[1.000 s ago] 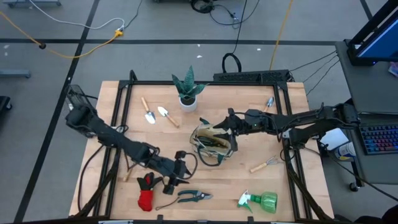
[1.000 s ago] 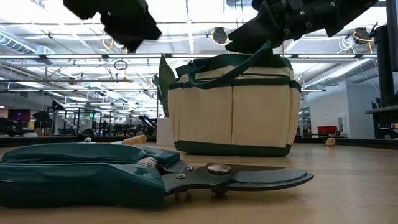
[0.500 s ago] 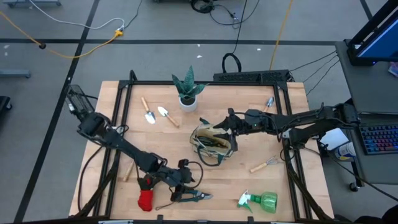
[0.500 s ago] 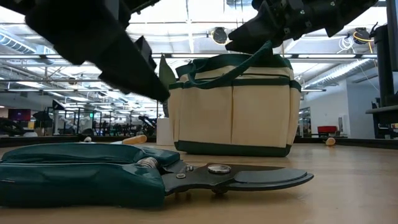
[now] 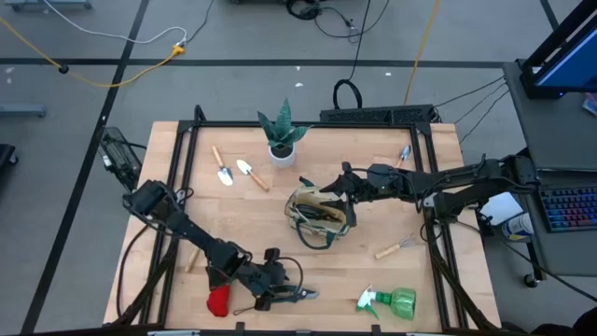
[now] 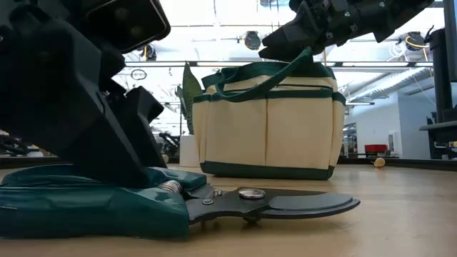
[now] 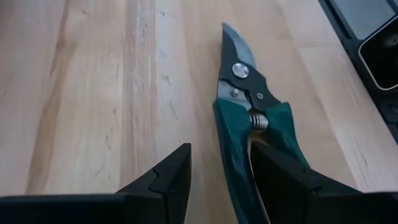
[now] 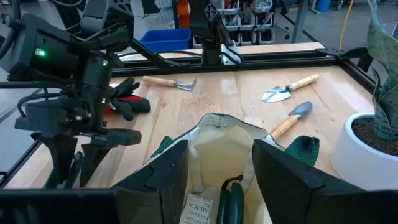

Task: Pick & Place Garden tools in Gardening bag
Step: Put the shear scissors into the gardening bag

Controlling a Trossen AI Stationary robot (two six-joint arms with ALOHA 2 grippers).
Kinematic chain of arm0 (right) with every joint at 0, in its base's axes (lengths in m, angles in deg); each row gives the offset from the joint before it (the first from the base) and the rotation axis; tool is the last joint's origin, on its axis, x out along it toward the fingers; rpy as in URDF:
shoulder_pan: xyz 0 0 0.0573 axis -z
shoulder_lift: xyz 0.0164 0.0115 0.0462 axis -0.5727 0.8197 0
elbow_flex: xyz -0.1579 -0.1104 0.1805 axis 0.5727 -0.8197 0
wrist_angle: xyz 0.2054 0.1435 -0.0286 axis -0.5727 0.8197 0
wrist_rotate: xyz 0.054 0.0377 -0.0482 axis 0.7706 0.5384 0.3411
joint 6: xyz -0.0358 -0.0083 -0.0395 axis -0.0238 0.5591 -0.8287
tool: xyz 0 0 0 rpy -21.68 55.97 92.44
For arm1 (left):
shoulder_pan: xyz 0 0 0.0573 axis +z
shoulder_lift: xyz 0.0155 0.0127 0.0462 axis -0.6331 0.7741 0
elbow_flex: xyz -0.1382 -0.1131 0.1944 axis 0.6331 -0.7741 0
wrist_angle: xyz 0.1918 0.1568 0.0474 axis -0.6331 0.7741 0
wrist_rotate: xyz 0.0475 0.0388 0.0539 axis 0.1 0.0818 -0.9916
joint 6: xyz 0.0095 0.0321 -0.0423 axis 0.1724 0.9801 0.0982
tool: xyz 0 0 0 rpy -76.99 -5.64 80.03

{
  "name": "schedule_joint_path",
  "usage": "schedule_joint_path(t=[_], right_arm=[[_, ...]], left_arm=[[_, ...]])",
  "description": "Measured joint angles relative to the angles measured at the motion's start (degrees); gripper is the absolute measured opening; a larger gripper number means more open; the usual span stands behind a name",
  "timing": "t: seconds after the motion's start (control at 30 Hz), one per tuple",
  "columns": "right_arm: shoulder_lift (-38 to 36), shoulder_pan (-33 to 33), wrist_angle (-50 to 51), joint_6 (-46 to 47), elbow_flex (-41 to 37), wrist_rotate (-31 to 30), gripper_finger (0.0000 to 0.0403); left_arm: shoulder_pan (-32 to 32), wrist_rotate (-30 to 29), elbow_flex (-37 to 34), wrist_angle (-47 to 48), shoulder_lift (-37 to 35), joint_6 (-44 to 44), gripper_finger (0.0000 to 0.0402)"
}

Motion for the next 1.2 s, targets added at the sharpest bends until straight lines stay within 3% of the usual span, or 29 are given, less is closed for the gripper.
schedule_joint_path(t=[0.43,0.77,1.2], right_arm=[[-0.60,-0.01,0.55,-0.22,0.00,0.13,0.0169],[-7.10,-0.02,11.35,0.78,0.04,0.17,0.0169],[-13.99,-2.79,21.17,2.10,0.04,0.05,0.0169]], left_arm=[[0.02,0.23,0.07,5.81,-0.11,1.59,0.0164],[0.61,0.06,0.07,5.87,-0.22,1.81,0.0055],[0.91,-0.98,-0.09,1.82,-1.11,3.76,0.0055]])
